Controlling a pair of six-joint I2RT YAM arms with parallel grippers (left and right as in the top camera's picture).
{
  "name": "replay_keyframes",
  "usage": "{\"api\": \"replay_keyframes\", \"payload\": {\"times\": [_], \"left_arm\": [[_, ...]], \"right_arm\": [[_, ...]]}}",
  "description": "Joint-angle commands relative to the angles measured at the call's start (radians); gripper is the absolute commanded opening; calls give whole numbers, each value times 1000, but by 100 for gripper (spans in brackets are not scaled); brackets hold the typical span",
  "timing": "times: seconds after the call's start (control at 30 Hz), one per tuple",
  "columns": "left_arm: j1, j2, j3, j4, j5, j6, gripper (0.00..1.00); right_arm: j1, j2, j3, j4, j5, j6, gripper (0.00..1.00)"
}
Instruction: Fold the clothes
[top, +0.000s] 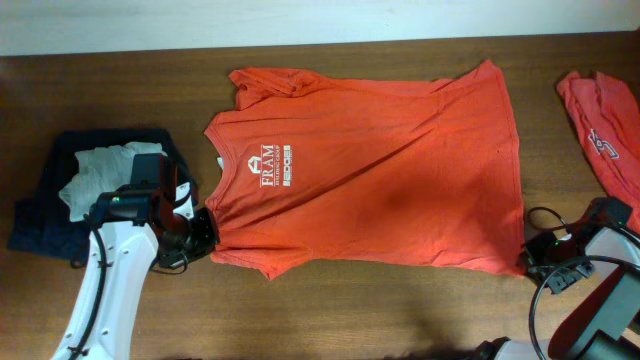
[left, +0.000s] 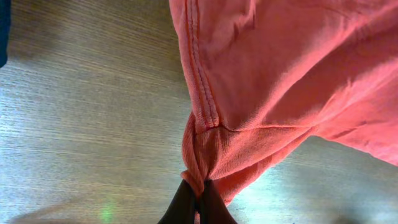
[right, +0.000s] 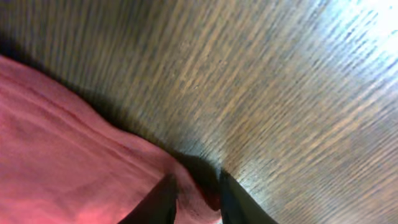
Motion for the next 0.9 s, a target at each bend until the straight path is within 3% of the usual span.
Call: {"api": "replay_keyframes", "payload": {"times": [0.0,0.1,0.33,0.6,0.87], "left_arm": [[6,-11,14,0,-14,15,1],[6,-11,14,-2,-13,16,0],[6,-71,32,-13,70,26,1],[6,-314,80,-106,68,22,0],[6,-278,92,32,-25,12,0]], "right_arm": [[5,19,-39,-9,-56,-7,19],[5,-31,-20,-68,-96,-23,4],[5,-255,79,-244,-100,-49,4],[5,-603,196,-494,-95,-49,4],[5,-539,196,-406,-120,-45,4]]}}
